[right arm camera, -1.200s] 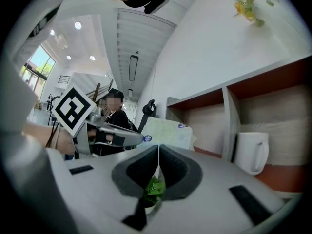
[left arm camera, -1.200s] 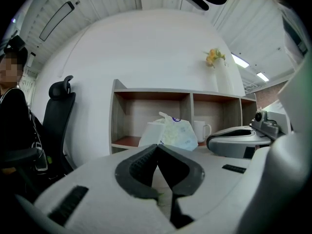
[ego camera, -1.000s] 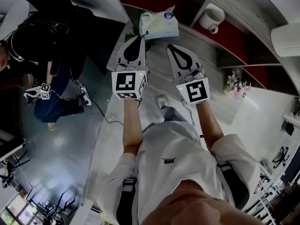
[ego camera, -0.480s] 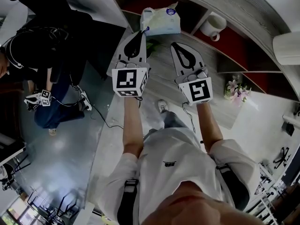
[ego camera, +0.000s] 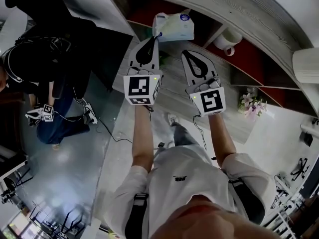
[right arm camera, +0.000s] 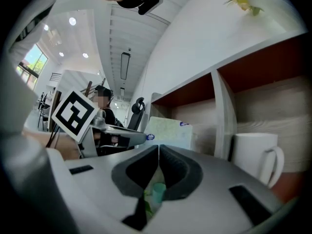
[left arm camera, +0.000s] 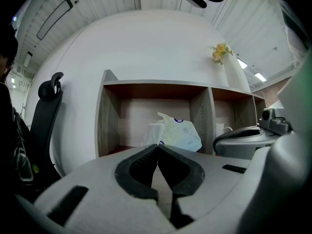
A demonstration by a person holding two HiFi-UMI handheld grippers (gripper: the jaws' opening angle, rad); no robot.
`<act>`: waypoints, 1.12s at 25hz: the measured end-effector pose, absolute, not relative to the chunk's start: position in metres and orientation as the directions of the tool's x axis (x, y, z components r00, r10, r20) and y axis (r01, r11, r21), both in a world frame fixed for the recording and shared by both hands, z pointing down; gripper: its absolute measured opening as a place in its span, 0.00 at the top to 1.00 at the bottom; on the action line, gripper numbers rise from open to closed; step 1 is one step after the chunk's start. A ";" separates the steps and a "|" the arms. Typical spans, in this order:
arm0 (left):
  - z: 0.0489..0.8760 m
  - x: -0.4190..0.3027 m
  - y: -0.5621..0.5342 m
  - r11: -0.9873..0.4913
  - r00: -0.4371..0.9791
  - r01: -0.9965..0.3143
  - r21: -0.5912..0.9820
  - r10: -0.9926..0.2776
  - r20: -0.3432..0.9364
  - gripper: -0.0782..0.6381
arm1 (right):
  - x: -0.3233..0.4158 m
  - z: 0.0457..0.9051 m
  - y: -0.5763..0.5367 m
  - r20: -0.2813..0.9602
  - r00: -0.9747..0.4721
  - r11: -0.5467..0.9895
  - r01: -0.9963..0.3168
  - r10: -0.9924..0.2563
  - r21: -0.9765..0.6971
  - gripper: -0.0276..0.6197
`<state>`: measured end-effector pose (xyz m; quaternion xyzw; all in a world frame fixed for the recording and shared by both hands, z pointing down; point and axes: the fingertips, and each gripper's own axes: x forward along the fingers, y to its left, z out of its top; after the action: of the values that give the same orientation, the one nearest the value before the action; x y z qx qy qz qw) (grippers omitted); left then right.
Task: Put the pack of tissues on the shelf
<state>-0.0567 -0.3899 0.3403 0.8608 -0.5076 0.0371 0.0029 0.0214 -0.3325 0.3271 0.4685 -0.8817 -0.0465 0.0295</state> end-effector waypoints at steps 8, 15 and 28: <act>0.353 -0.040 -0.415 -0.500 0.495 -0.865 -0.043 -0.865 0.082 0.85 | 0.030 0.333 -0.352 0.015 -0.539 0.538 -0.837 -0.842 0.103 0.92; 0.357 -0.029 -0.426 -0.530 0.525 -0.846 -0.059 -0.847 0.084 0.85 | 0.031 0.336 -0.361 0.018 -0.521 0.519 -0.848 -0.854 0.110 0.92; 0.362 -0.025 -0.425 -0.549 0.547 -0.836 -0.009 -0.833 0.082 0.72 | 0.033 0.339 -0.360 0.021 -0.518 0.517 -0.850 -0.855 0.106 0.92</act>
<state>-0.0249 -0.4253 0.3621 0.8793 -0.4744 0.0381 0.0153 0.0330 -0.3601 0.3392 0.4899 -0.8701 -0.0413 0.0353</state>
